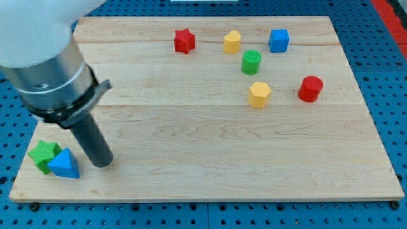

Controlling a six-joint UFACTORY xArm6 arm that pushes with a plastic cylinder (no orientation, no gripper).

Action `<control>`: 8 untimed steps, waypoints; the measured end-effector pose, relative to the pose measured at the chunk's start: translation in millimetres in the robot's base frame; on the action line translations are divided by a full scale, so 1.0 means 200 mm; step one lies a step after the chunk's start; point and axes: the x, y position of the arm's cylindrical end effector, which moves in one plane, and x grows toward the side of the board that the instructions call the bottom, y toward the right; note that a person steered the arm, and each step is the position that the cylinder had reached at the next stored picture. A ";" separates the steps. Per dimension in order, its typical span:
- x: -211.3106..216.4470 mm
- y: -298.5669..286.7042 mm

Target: Move your hand towards the red star

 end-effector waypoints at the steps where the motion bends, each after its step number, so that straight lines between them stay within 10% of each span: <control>1: -0.01 0.09; 4: -0.18 0.17; 8: -0.99 0.47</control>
